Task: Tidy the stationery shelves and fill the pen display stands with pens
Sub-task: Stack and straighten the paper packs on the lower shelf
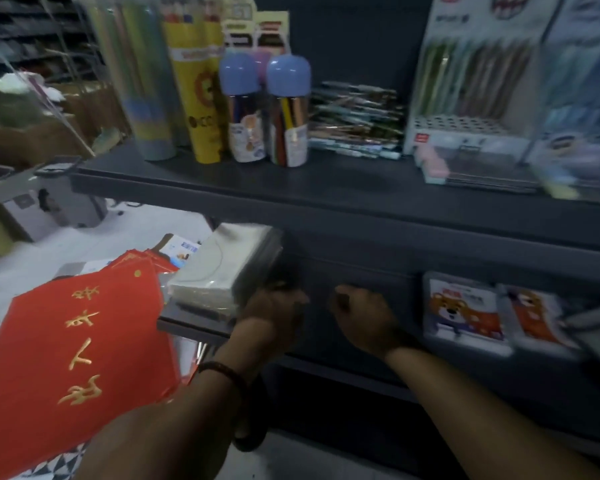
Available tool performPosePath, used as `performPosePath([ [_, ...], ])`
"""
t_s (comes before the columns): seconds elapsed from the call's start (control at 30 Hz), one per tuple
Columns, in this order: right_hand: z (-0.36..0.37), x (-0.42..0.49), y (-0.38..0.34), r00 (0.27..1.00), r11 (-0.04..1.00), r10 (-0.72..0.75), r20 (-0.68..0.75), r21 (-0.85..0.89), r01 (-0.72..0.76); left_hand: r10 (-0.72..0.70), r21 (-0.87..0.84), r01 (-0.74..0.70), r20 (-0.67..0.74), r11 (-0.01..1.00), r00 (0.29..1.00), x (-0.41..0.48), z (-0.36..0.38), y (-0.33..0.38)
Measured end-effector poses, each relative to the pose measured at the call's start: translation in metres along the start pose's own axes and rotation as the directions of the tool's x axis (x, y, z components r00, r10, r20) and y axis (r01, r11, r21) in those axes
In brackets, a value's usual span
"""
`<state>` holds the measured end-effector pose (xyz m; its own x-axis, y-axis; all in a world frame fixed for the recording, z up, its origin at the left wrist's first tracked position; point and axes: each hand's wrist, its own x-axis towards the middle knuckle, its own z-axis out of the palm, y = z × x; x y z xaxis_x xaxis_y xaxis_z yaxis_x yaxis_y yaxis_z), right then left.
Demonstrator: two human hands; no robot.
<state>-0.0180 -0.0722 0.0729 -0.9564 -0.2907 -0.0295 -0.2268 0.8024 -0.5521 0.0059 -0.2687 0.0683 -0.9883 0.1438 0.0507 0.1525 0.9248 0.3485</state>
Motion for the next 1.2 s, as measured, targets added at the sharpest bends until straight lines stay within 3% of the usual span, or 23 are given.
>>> performPosePath([
  [0.1,-0.042,-0.03,0.043,0.999,0.998,0.04,-0.017,-0.038,-0.04,0.141,0.101,-0.141,0.0,0.985,0.99,0.009,0.015,0.057],
  [0.33,-0.12,-0.11,0.166,0.925,0.959,0.282,-0.253,0.078,-0.271,0.347,-0.008,-0.347,0.043,0.938,0.937,0.041,0.066,0.203],
  [0.5,-0.155,-0.17,0.266,0.744,0.842,0.54,-0.395,0.231,-0.488,0.507,-0.101,-0.498,0.132,0.862,0.852,0.05,0.114,0.298],
  [0.63,-0.167,-0.207,0.326,0.544,0.657,0.748,-0.38,0.542,-0.524,0.565,-0.074,-0.561,0.152,0.825,0.811,0.056,0.145,0.353],
  [0.8,-0.151,-0.24,0.379,0.393,0.459,0.861,-0.322,0.825,-0.331,0.624,-0.057,-0.624,0.164,0.779,0.764,0.076,0.182,0.417],
  [0.87,-0.154,-0.234,0.39,0.357,0.274,0.913,-0.199,0.946,-0.173,0.638,-0.048,-0.643,0.195,0.765,0.745,0.086,0.197,0.437],
  [0.93,-0.158,-0.233,0.396,0.313,0.191,0.935,-0.165,0.98,-0.054,0.643,0.001,-0.658,0.214,0.753,0.735,0.095,0.21,0.452],
  [1.03,-0.169,-0.236,0.393,0.31,0.081,0.946,-0.094,0.995,0.056,0.636,0.012,-0.649,0.184,0.761,0.749,0.103,0.23,0.465],
  [1.2,-0.187,-0.244,0.391,0.32,-0.095,0.946,0.049,0.987,0.132,0.711,0.044,-0.716,0.083,0.697,0.698,0.108,0.26,0.469],
])
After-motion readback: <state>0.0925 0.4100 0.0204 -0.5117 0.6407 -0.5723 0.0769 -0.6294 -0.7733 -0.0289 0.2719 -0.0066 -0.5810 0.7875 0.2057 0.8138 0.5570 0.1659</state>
